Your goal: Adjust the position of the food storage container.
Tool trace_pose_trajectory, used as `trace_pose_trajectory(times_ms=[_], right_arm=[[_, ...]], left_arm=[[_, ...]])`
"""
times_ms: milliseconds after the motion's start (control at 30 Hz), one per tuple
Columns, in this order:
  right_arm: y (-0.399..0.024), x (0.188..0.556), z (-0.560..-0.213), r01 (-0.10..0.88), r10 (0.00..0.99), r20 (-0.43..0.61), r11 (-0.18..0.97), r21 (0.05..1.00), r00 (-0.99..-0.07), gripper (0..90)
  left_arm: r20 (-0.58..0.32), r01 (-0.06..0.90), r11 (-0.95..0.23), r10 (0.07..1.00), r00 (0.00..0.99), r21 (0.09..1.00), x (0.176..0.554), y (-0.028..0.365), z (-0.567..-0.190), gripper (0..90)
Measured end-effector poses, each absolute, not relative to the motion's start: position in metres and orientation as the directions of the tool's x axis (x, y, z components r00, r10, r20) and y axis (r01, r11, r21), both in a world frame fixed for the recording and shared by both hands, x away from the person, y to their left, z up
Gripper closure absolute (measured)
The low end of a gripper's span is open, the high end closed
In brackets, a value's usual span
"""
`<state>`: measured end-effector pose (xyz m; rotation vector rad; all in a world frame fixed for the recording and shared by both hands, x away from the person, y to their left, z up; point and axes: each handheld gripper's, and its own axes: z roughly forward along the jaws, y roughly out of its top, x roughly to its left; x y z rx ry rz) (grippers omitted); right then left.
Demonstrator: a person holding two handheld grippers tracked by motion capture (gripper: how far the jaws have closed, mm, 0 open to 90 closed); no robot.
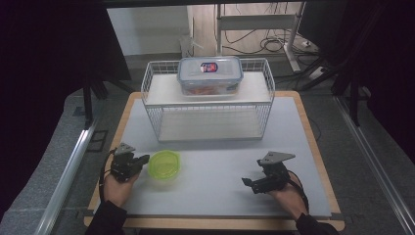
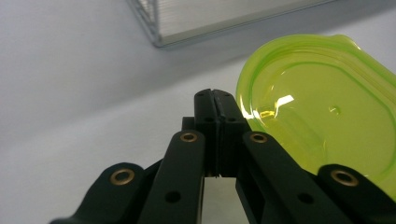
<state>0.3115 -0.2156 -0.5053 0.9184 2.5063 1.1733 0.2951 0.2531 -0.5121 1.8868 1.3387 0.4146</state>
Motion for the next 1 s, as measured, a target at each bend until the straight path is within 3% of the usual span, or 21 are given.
trace_pose_trajectory(times_ms=[700, 1000], right_arm=[[-0.216, 0.312, -0.506, 0.454, 0.626, 0.062, 0.489, 0.745, -0.777, 7.7], [-0.216, 0.312, -0.506, 0.456, 0.628, 0.063, 0.487, 0.745, -0.775, 7.7]], left_arm=[[-0.169, 0.638, -0.222, 0.854, 0.492, 0.737, 0.291, 0.201, -0.509, 89.8], [-0.14, 0.651, -0.251, 0.862, 0.487, 0.716, 0.279, 0.209, -0.511, 89.6]])
